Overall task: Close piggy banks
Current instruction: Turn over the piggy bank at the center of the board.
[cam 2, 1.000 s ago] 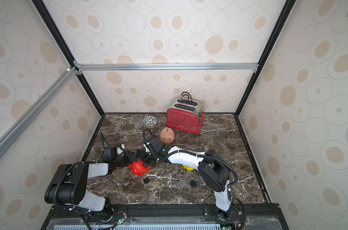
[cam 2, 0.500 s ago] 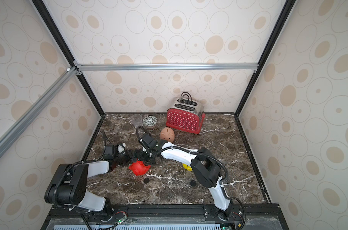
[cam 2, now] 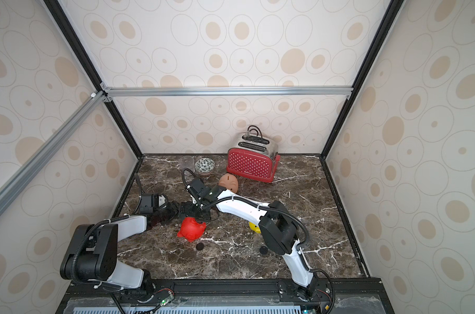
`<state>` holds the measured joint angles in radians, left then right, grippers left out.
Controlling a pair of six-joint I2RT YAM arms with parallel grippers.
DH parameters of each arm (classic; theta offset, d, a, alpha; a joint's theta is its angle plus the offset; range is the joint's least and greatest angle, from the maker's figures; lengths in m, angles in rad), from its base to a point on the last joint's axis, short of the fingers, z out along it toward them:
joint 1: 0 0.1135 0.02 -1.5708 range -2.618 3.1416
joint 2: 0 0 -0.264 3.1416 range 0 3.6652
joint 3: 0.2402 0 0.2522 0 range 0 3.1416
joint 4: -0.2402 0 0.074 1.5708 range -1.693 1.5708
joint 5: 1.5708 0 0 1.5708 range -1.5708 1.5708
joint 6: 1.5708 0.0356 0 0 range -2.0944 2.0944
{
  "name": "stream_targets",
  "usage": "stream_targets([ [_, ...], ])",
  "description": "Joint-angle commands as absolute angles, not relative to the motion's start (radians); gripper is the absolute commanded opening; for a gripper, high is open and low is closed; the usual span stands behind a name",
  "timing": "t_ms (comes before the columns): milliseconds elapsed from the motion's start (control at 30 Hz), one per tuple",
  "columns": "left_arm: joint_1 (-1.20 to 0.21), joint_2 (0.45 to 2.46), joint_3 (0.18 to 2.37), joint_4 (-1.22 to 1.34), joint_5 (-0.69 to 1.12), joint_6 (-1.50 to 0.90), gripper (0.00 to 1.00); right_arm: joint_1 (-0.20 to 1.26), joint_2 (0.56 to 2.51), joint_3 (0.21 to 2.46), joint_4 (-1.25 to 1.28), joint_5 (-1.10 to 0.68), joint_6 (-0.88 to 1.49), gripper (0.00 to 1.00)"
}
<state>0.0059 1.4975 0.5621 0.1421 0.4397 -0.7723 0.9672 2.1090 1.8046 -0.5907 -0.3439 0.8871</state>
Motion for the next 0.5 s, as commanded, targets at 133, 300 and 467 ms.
stream_targets([
  [133, 0.032, 1.490, 0.530, -0.017, 0.334, -0.783, 0.67, 0.998, 2.194, 1.955, -0.755, -0.296, 0.822, 0.92],
  [300, 0.047, 1.439, 0.529, -0.043, 0.290, -0.797, 0.68, 1.014, 2.231, 2.035, -0.826, -0.237, 0.792, 0.92],
  [467, 0.056, 1.399, 0.545, -0.087, 0.266, -0.793, 0.68, 1.016, 2.247, 2.071, -0.851, -0.219, 0.779, 0.92],
])
